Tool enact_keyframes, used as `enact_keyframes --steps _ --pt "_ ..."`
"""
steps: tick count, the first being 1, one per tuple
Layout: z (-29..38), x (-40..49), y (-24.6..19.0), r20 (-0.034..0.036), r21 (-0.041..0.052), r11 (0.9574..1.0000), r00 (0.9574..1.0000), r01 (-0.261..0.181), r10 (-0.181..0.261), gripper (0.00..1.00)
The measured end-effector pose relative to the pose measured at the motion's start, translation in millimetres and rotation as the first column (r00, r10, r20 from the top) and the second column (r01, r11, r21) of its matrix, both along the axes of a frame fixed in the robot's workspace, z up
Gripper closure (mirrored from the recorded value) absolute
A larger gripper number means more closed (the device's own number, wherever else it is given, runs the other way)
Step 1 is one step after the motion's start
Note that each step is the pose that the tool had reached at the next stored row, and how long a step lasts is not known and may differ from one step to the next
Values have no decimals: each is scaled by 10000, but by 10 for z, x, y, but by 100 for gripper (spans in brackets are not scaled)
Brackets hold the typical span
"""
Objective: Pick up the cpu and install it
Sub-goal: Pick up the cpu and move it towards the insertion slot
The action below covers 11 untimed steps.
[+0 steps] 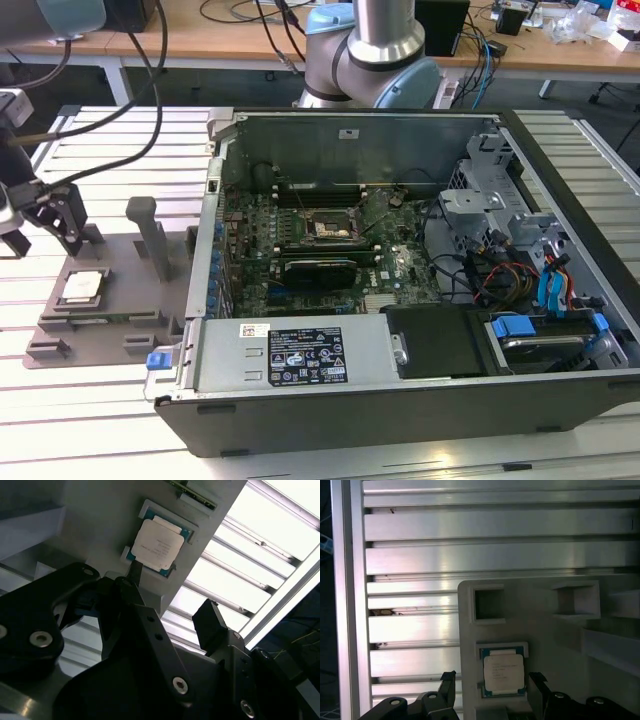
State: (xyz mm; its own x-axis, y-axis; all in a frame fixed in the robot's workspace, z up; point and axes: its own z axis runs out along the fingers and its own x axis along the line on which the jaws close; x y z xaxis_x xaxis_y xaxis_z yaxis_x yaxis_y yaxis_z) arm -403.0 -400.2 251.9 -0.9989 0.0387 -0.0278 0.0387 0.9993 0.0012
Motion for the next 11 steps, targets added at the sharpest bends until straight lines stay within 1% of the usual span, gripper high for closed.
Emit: enact_keyframes --steps 11 --pt "-66 0 0 0 0 10000 10000 1 -1 32"
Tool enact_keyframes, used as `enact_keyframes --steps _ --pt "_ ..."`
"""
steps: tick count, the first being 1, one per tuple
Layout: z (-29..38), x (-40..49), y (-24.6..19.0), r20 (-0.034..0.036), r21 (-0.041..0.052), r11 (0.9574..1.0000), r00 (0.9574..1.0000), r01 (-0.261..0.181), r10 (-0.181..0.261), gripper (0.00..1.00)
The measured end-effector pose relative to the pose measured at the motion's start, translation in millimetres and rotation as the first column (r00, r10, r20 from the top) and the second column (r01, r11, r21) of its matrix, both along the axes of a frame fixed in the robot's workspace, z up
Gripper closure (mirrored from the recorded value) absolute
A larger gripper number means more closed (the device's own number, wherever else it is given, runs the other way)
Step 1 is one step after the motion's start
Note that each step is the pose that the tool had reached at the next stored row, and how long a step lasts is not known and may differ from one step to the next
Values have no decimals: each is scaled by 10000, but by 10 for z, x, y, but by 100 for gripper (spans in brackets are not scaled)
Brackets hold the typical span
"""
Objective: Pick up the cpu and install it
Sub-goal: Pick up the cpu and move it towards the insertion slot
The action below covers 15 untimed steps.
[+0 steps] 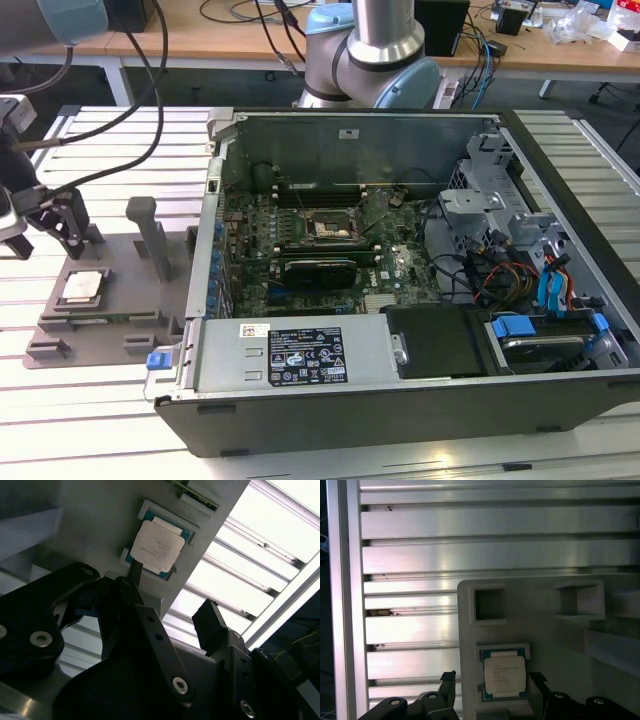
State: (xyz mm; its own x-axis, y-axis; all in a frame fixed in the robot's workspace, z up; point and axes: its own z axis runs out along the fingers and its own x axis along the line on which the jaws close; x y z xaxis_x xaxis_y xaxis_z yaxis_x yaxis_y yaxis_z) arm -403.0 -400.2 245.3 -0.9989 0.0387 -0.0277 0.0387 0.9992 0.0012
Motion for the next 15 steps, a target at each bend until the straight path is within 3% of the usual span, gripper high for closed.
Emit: enact_keyframes --steps 15 --pt "-69 0 0 -1 0 10000 10000 0 0 32"
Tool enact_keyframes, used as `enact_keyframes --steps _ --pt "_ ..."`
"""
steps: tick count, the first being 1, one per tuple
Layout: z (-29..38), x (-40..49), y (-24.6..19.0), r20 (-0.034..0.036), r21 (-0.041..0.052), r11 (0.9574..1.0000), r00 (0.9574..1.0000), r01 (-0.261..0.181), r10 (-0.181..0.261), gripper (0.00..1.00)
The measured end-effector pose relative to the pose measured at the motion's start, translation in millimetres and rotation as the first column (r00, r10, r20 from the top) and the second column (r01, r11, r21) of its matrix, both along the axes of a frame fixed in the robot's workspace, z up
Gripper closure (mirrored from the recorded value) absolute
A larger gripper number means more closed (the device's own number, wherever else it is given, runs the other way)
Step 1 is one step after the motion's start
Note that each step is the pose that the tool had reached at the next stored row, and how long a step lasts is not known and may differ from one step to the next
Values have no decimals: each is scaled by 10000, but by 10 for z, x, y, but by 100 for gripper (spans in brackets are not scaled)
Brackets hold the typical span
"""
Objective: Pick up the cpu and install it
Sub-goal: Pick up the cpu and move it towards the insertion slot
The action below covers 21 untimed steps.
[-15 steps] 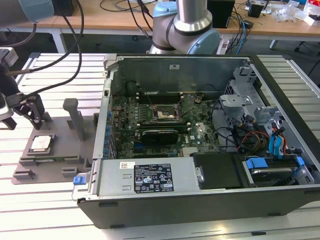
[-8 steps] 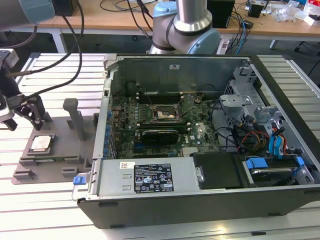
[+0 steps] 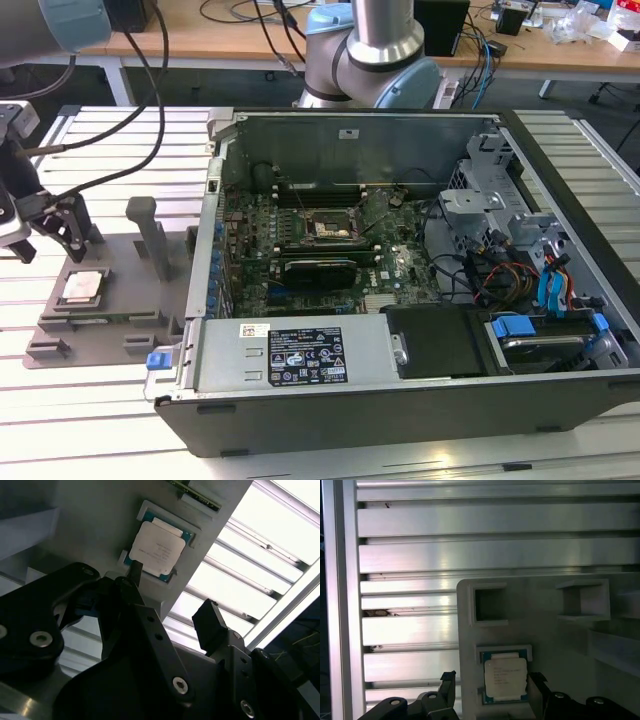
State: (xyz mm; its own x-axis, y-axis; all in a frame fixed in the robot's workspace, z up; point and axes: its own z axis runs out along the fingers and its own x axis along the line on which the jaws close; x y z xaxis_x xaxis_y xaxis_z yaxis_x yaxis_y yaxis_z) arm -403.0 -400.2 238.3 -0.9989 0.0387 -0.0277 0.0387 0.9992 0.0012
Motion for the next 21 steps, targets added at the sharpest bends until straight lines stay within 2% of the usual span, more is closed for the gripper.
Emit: enact_keyframes --steps 5,6,8,21 --pt "-62 3 1 1 -3 10000 10000 1 -1 32" --pt "-92 61 0 1 -19 10000 10000 0 0 32" --pt "-114 119 0 1 -41 10000 10000 0 0 32" --pt "-149 149 0 0 -51 10000 10000 0 0 32"
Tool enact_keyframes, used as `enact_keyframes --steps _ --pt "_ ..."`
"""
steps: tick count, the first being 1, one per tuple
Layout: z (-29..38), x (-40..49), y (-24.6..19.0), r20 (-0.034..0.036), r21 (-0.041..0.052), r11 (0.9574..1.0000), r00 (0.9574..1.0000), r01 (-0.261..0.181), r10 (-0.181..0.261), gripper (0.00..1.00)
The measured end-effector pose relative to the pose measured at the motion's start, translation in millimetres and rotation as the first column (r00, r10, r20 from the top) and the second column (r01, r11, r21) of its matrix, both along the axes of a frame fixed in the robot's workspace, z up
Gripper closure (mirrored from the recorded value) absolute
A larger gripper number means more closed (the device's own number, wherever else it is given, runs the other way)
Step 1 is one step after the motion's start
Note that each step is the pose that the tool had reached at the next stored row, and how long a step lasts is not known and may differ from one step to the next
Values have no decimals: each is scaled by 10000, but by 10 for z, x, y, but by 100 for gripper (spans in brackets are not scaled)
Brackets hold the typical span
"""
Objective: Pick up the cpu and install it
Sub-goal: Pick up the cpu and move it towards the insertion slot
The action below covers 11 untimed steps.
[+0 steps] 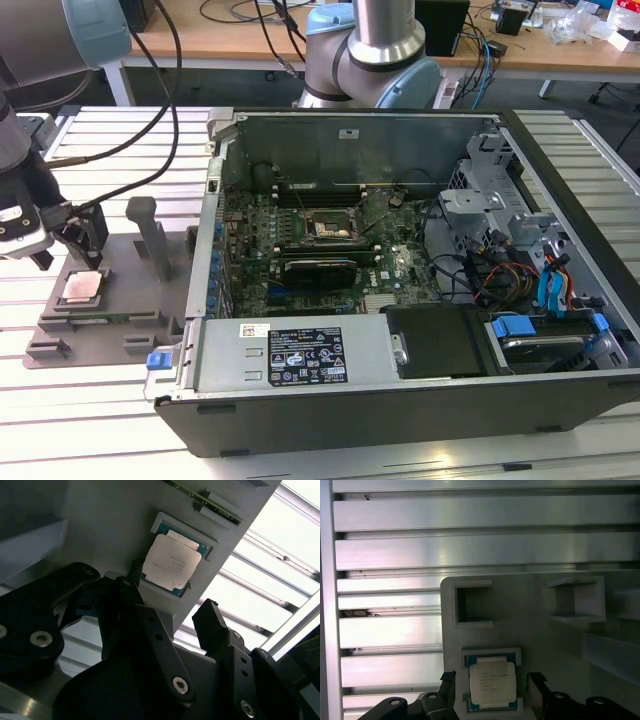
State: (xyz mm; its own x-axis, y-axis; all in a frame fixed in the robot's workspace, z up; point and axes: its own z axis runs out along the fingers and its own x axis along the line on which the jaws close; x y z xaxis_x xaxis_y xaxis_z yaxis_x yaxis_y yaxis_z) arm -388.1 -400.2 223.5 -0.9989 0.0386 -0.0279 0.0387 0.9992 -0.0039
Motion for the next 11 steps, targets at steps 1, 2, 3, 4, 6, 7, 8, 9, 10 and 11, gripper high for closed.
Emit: enact_keyframes --steps 1,2,3,4,6,7,8,9,10,11 --pt "-3 0 0 0 0 10000 10000 0 0 32" --pt "-7 0 0 0 -1 10000 10000 0 0 32" --pt "-10 0 0 0 0 10000 10000 0 0 32" --pt "-13 0 0 0 0 10000 10000 0 0 32" --pt "-19 0 0 0 0 10000 10000 0 0 32" --pt "-23 0 0 0 0 10000 10000 0 0 32" --pt "-25 0 0 0 0 10000 10000 1 -1 32" --pt "-27 0 0 0 0 10000 10000 0 0 32" --pt "-31 0 0 0 0 10000 10000 0 0 32" --pt "-34 0 0 -1 0 10000 10000 0 0 32"
